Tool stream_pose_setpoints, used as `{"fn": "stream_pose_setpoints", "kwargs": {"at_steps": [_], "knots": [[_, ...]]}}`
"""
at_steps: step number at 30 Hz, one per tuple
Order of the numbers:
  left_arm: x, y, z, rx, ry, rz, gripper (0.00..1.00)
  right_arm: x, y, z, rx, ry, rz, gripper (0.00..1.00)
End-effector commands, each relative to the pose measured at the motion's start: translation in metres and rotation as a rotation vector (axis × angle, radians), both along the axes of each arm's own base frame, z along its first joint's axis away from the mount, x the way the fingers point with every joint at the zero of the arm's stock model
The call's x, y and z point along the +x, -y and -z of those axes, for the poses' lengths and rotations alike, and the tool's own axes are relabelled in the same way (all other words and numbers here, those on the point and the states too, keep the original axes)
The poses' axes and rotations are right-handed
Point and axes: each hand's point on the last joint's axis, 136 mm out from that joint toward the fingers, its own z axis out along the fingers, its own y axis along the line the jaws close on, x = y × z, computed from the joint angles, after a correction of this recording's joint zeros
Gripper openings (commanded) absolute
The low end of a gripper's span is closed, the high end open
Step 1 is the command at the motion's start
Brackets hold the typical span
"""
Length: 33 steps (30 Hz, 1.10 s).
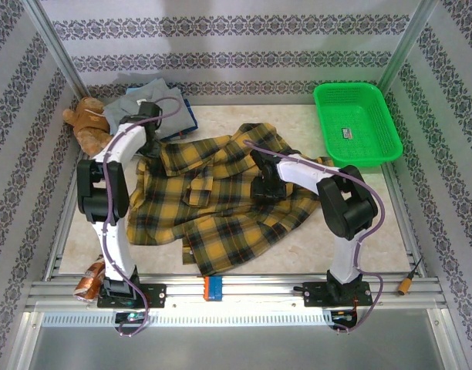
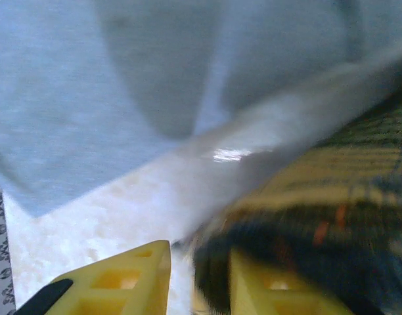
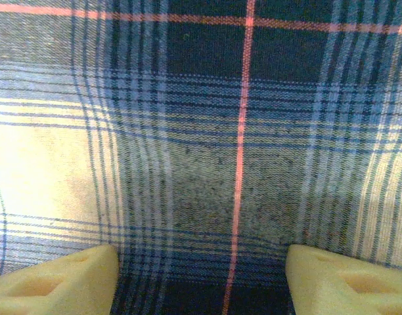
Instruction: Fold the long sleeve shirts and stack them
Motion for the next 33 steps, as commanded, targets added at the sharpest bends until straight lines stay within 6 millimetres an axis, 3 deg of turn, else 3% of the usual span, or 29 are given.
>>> {"fn": "stream_pose_setpoints", "kwargs": {"at_steps": [1, 4, 6, 8, 10, 12, 15, 17, 20, 23, 30, 33], "knots": [[0.016, -0.029, -0.025, 0.044, 0.085, -0.056, 0.44, -0.010, 0.021, 0.006, -0.081, -0.035, 0.013, 0.69], [0.013, -0.050, -0.051, 0.059, 0.160, -0.157, 0.71, -0.010, 0.021, 0.002, -0.072, -0.026, 0.013, 0.70], [0.010, -0.052, -0.073, 0.046, 0.222, -0.200, 0.79, -0.009, 0.021, -0.001, -0.066, -0.013, 0.011, 0.70], [0.002, -0.036, -0.092, -0.040, 0.263, -0.223, 0.83, -0.009, 0.023, -0.006, -0.067, 0.000, 0.001, 0.72], [-0.009, -0.005, -0.100, -0.129, 0.278, -0.194, 0.85, -0.012, 0.029, -0.006, -0.085, 0.000, 0.002, 0.72], [-0.022, 0.041, -0.095, -0.299, 0.269, -0.144, 0.85, -0.018, 0.041, -0.002, -0.106, -0.017, 0.025, 0.72], [-0.048, 0.138, -0.080, -0.650, 0.196, 0.009, 0.87, -0.020, 0.047, -0.006, -0.090, 0.007, 0.046, 0.73], [-0.069, 0.181, -0.066, -0.698, 0.122, 0.087, 0.88, -0.016, 0.043, -0.014, -0.060, 0.042, 0.036, 0.76], [-0.095, 0.226, -0.036, -0.711, -0.022, 0.150, 0.88, -0.008, 0.035, -0.028, -0.023, 0.091, 0.008, 0.79], [-0.105, 0.242, -0.014, -0.589, -0.090, 0.198, 0.87, -0.004, 0.028, -0.034, -0.002, 0.099, -0.017, 0.80], [-0.111, 0.240, 0.026, -0.272, -0.219, 0.264, 0.85, -0.001, 0.022, -0.032, 0.024, 0.093, -0.025, 0.80], [-0.107, 0.238, 0.041, -0.216, -0.222, 0.262, 0.78, -0.001, 0.020, -0.031, 0.031, 0.091, -0.025, 0.80]]}}
